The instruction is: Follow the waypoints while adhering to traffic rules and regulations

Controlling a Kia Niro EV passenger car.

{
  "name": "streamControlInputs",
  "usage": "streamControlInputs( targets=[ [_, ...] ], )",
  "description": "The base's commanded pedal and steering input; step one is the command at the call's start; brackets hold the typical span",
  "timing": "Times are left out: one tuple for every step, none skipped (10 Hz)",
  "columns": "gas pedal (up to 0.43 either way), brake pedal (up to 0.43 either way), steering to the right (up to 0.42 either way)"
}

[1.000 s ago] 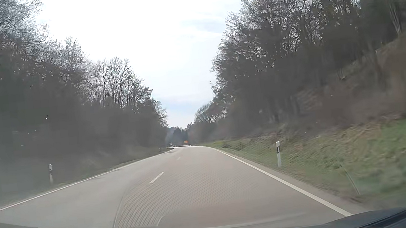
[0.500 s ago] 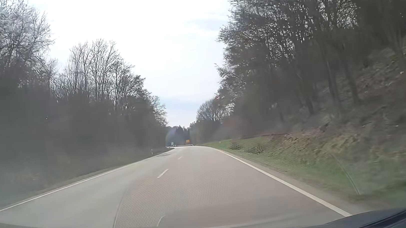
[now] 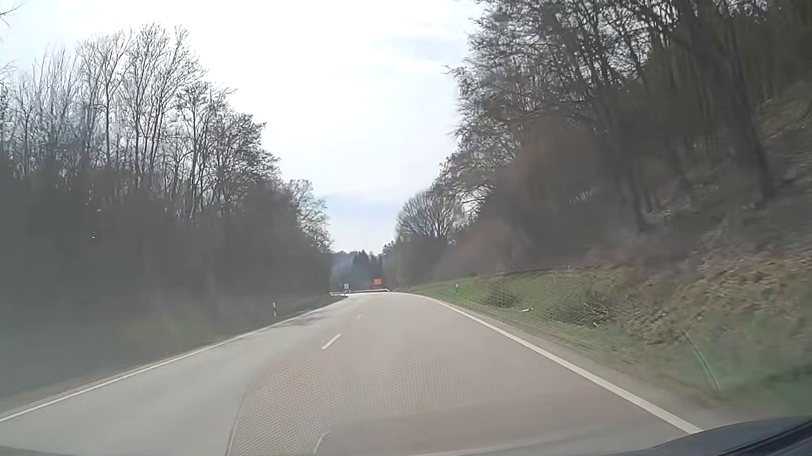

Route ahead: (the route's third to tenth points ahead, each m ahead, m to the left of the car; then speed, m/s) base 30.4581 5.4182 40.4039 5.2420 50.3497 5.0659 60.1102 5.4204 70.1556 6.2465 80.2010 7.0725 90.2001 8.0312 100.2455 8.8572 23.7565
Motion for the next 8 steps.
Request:
streamControlInputs(
  targets=[
    [0.169, 0.000, -0.003],
    [0.169, 0.000, -0.003],
    [0.169, 0.000, -0.003],
    [0.169, 0.000, -0.003],
    [0.169, 0.000, -0.003],
    [0.169, 0.000, -0.002],
    [0.157, 0.000, -0.003],
    [0.157, 0.000, -0.003]
  ],
)
